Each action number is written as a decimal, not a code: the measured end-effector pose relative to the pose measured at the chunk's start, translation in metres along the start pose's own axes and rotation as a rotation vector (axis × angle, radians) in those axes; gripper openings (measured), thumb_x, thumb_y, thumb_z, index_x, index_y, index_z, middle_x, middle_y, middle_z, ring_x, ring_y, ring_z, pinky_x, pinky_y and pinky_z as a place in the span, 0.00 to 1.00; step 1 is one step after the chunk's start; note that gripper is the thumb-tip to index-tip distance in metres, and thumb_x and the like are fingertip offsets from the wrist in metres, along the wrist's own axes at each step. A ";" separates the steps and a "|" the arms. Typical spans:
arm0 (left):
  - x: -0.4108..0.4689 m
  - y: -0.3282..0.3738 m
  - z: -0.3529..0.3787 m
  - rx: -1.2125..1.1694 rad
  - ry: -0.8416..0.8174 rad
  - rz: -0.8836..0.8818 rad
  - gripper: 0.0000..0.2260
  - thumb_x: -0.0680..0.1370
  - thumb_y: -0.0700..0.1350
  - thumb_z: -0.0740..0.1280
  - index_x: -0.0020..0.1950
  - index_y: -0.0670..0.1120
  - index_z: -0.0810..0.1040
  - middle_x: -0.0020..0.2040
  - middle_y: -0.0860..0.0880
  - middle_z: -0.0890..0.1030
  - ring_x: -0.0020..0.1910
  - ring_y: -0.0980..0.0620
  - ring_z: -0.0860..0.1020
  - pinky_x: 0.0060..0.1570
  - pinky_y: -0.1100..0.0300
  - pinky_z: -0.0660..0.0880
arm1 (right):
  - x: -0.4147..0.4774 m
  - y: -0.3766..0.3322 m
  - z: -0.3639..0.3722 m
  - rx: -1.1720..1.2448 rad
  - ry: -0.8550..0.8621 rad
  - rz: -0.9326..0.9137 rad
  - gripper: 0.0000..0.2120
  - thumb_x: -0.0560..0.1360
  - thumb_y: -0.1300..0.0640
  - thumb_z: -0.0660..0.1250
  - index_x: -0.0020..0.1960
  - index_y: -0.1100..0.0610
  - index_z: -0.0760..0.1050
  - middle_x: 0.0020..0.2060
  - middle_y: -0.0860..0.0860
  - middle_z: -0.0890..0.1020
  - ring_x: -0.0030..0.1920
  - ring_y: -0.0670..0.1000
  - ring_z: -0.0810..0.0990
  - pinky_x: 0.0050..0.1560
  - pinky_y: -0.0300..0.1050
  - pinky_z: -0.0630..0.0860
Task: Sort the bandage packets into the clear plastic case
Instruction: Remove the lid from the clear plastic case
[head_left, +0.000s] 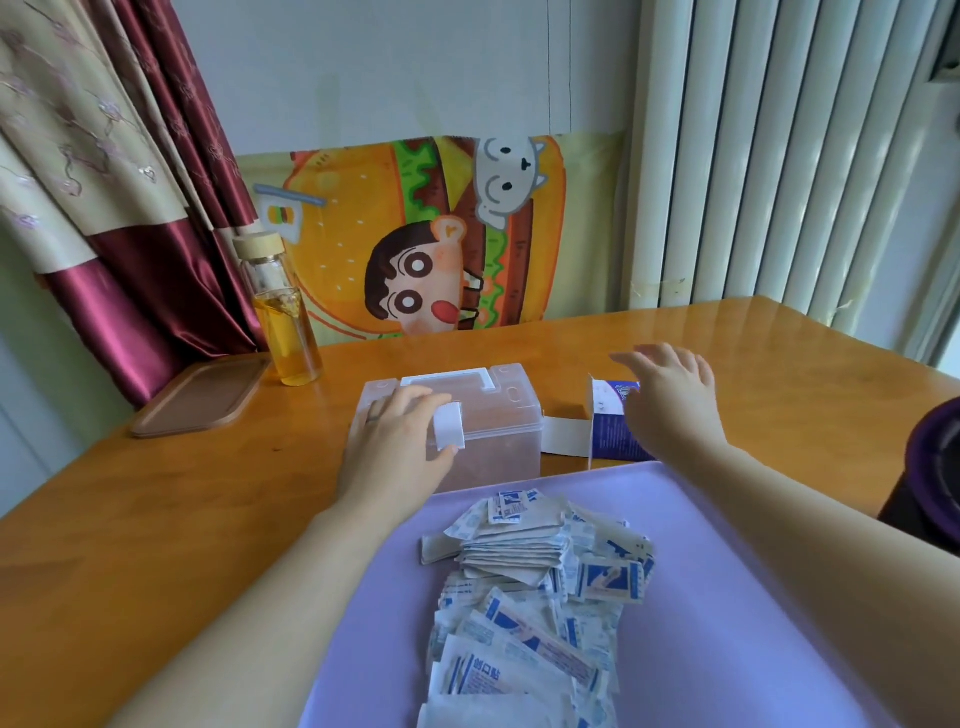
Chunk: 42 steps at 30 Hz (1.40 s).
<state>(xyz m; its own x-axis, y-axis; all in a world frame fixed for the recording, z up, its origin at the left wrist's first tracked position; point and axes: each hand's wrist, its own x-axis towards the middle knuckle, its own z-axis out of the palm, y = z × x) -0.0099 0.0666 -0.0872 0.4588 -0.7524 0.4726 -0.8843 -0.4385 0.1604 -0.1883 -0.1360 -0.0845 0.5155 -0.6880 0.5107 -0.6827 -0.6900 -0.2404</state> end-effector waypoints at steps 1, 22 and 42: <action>0.000 -0.004 0.000 0.008 0.010 0.001 0.23 0.76 0.53 0.67 0.70 0.54 0.68 0.70 0.54 0.67 0.70 0.51 0.63 0.68 0.55 0.58 | 0.002 -0.013 -0.006 0.066 0.063 -0.103 0.22 0.75 0.60 0.62 0.68 0.49 0.70 0.66 0.52 0.71 0.67 0.56 0.66 0.69 0.52 0.58; 0.026 -0.010 -0.001 0.536 -0.048 0.437 0.17 0.50 0.50 0.78 0.30 0.44 0.77 0.24 0.48 0.73 0.17 0.48 0.72 0.19 0.66 0.64 | 0.010 -0.108 0.012 -0.266 -0.172 -0.664 0.23 0.76 0.44 0.64 0.67 0.53 0.70 0.56 0.52 0.80 0.53 0.54 0.78 0.42 0.43 0.71; 0.033 -0.025 -0.001 -0.359 0.101 -0.360 0.31 0.74 0.65 0.62 0.71 0.48 0.67 0.69 0.48 0.68 0.65 0.47 0.70 0.56 0.55 0.70 | 0.003 -0.085 0.022 0.490 -0.378 0.029 0.48 0.66 0.45 0.75 0.76 0.55 0.51 0.69 0.54 0.69 0.66 0.54 0.70 0.59 0.48 0.72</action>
<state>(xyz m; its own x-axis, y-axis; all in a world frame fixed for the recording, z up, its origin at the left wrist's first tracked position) 0.0272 0.0529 -0.0748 0.7448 -0.5260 0.4106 -0.6537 -0.4515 0.6074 -0.1173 -0.0838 -0.0810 0.7095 -0.6781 0.1918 -0.4282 -0.6310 -0.6470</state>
